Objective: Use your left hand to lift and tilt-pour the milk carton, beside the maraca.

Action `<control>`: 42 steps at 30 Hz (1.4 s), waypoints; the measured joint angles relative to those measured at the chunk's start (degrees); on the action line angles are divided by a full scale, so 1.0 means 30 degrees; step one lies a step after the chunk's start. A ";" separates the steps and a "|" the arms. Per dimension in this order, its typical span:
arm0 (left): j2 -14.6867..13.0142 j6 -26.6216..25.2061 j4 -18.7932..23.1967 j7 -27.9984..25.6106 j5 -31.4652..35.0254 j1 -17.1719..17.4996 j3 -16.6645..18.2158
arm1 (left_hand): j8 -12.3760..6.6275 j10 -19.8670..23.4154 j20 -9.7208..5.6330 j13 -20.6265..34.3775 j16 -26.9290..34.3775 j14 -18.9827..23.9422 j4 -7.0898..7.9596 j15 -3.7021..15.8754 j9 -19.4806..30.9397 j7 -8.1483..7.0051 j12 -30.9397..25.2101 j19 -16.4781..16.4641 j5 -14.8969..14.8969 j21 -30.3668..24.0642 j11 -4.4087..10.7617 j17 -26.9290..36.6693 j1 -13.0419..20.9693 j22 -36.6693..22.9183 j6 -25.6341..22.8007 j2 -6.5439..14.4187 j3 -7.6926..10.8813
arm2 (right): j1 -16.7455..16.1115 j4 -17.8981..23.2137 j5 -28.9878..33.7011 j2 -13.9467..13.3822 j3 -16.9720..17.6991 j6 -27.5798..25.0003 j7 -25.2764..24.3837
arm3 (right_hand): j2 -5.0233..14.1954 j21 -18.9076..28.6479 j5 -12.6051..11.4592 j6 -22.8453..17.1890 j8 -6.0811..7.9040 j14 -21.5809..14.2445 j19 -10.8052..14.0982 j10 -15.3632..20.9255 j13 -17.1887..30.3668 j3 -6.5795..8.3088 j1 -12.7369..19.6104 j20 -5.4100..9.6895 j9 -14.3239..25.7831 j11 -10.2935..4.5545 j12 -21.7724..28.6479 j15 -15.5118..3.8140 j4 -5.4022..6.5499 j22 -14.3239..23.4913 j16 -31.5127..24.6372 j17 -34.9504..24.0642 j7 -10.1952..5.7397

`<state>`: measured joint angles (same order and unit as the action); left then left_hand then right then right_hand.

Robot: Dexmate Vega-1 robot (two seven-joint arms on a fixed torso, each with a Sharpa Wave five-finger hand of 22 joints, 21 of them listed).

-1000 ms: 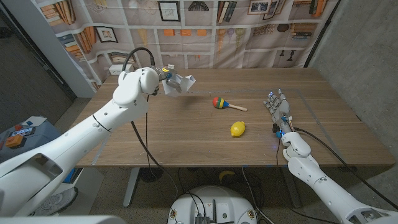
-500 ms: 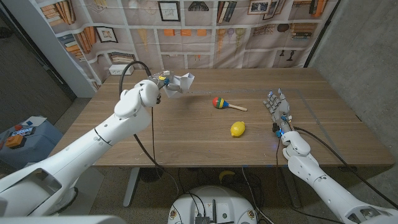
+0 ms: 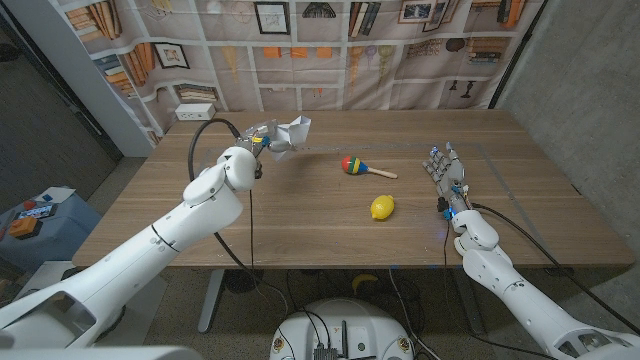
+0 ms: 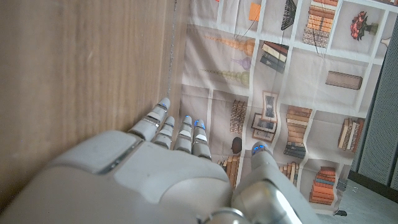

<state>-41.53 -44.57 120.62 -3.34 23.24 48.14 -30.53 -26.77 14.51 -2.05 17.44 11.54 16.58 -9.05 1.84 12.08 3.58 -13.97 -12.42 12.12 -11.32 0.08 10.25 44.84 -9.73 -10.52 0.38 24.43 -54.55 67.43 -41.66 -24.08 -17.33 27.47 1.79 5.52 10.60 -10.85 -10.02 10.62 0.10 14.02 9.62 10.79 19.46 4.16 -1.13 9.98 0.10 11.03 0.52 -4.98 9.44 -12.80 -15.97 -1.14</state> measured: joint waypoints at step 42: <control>0.2355 0.9209 -0.5913 -0.6721 -0.8983 0.2152 0.1192 | 0.1166 -0.2137 -0.0076 -0.0053 -0.0464 -0.1860 -0.0284 -0.0192 -0.0213 -0.0402 0.0849 0.1312 0.0003 0.0268 -0.0055 0.0010 -0.0092 0.0001 0.2403 -0.0757 -0.0562 | 0.0265 0.0141 0.0217 -0.0135 -0.0181 -0.0611 -0.0337 | 0.0000 0.0000 0.0000 0.0001 0.0000 -0.0036 -0.0004 -0.0001 0.0000 0.0000 0.0000 0.0000 0.0001 0.0001 0.0000 0.0036 0.0000 0.0000 -0.0149 -0.0003 0.0000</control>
<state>-34.46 -16.95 102.89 -23.51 -3.71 54.60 -26.95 -23.27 8.09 -2.28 17.28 10.14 11.01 -9.90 1.27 11.44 2.38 -11.42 -8.48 12.13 -10.51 -0.08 10.28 44.57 -9.73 -3.31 -1.89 22.74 -53.75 67.85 -41.01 -24.49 -17.87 25.63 0.78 5.52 10.60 -10.85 -10.01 10.62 -0.01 14.01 9.62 10.79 19.46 4.16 -1.13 9.98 0.10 11.03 0.63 -4.98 9.44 -13.24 -15.98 -1.14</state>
